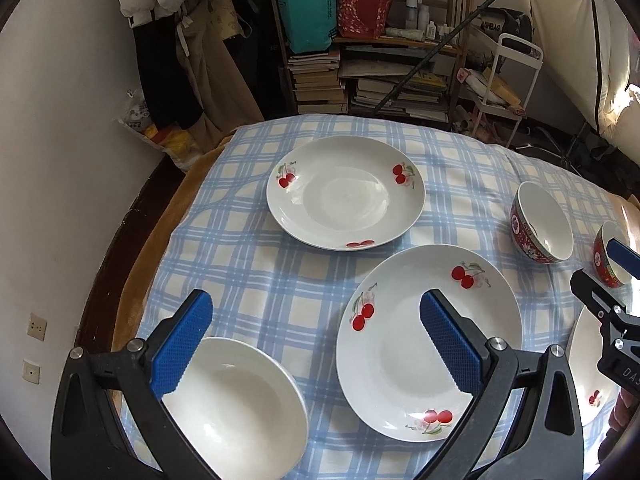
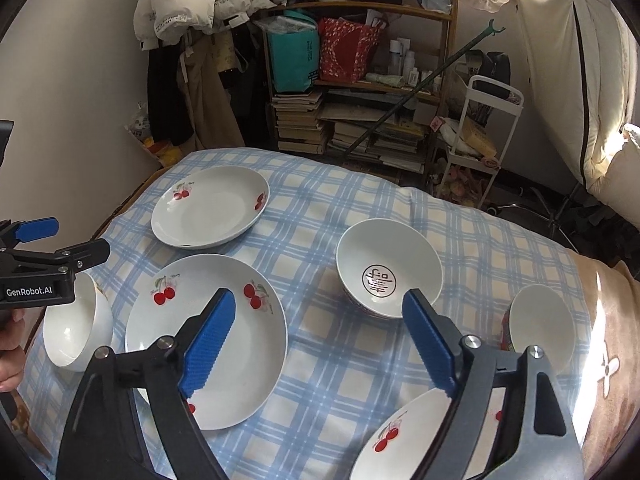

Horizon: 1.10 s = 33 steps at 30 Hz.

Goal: Organize plates and bowls
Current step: 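Close the left tool on a cherry plate rim while the right tool grips another cherry plate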

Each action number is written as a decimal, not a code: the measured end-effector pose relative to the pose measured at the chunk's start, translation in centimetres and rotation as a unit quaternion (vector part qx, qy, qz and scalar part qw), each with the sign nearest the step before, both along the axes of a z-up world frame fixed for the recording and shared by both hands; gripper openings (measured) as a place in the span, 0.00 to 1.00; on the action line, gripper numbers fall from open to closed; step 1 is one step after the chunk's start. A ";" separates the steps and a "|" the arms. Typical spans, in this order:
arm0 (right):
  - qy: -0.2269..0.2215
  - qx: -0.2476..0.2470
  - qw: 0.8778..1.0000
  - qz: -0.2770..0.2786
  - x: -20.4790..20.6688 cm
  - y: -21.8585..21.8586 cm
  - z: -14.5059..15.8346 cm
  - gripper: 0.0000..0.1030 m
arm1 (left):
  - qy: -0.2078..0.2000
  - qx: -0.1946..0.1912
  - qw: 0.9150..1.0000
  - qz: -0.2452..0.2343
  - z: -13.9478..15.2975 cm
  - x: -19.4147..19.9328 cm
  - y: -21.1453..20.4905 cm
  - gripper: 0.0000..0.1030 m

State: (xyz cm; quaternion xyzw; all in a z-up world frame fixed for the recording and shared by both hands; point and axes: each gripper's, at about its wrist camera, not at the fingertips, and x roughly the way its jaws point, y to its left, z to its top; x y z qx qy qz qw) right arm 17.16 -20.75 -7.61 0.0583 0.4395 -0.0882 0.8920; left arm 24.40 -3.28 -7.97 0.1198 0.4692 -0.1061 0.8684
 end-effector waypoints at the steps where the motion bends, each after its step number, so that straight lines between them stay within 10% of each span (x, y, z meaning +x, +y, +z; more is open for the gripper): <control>1: 0.002 0.002 1.000 0.000 0.3 0.0 -0.4 0.86 | 0.002 0.001 1.000 -0.002 -0.4 0.1 -0.2 0.99; 19: 0.059 0.049 0.997 0.033 2.6 0.6 -5.6 0.78 | 0.052 0.032 0.996 -0.057 -4.3 0.8 -3.7 0.98; 33: 0.098 0.080 0.991 0.042 2.5 0.6 -8.2 0.49 | 0.116 0.028 0.992 -0.048 -7.7 1.2 -3.6 0.58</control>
